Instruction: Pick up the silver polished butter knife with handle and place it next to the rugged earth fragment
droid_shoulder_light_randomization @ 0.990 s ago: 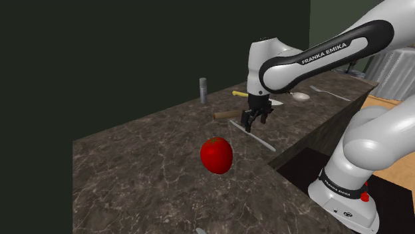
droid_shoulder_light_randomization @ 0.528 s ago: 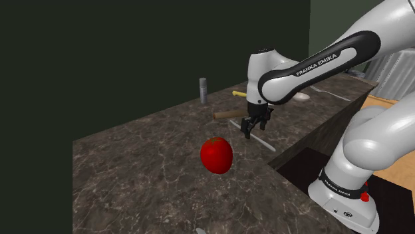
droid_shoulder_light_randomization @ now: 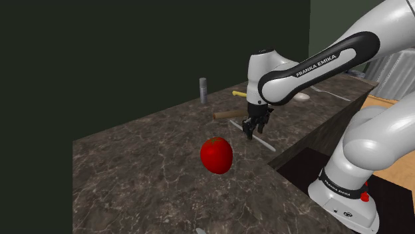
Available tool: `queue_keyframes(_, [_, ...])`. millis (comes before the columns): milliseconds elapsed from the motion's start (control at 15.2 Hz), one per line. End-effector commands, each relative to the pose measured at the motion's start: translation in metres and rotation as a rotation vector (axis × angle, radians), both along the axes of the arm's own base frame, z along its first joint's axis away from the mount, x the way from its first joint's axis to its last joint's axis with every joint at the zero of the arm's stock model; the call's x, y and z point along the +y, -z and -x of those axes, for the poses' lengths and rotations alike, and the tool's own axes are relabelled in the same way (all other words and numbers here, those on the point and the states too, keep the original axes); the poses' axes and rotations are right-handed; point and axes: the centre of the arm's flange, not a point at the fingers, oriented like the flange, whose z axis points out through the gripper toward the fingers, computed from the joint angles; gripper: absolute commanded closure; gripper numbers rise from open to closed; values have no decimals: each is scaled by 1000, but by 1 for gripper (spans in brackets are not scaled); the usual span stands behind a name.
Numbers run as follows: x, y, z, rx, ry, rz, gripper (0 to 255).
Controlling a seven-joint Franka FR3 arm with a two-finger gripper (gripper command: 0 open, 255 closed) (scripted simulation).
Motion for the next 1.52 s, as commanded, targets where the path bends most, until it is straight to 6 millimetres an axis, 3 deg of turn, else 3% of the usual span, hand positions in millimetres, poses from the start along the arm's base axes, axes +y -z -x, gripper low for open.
queue_keyframes(0, [0,0,0,0,0,0,255])
queue_keyframes(528, [0,0,0,0,0,0,255])
queue_keyframes(1452, [0,-74,0,0,0,0,255])
